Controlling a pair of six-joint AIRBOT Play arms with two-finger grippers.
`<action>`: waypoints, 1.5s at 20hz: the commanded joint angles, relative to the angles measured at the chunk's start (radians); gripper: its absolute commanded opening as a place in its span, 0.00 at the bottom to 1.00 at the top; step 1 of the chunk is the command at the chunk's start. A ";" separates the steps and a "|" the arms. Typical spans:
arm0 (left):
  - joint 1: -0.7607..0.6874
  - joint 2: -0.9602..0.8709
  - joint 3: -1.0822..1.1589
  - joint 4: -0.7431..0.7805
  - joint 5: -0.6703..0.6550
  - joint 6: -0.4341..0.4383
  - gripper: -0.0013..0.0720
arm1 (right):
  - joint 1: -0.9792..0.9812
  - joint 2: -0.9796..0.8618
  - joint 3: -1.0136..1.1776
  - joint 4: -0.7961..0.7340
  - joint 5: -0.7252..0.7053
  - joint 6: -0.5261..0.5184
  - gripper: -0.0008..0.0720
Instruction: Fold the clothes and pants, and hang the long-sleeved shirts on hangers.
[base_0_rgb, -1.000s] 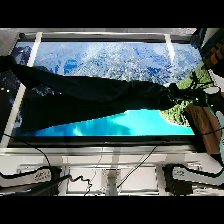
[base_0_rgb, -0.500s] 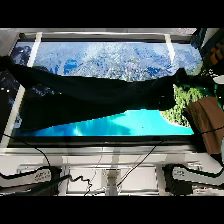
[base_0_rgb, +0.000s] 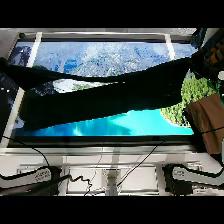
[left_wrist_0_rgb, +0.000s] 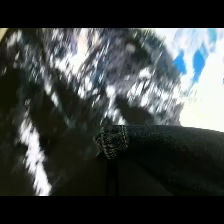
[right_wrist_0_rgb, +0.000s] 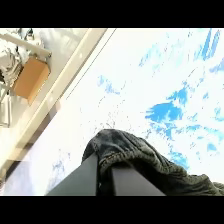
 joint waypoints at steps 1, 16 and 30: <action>0.039 0.032 0.001 0.049 -0.227 0.080 0.04 | -0.001 0.030 0.002 -0.146 0.060 -0.098 0.06; 0.029 0.035 -0.011 0.109 -0.193 0.220 0.04 | 0.000 0.321 -0.005 -0.633 0.637 -0.020 0.06; -0.209 -0.322 -0.010 0.341 0.481 -0.274 0.04 | 0.032 -0.444 0.433 -0.253 0.183 0.093 0.06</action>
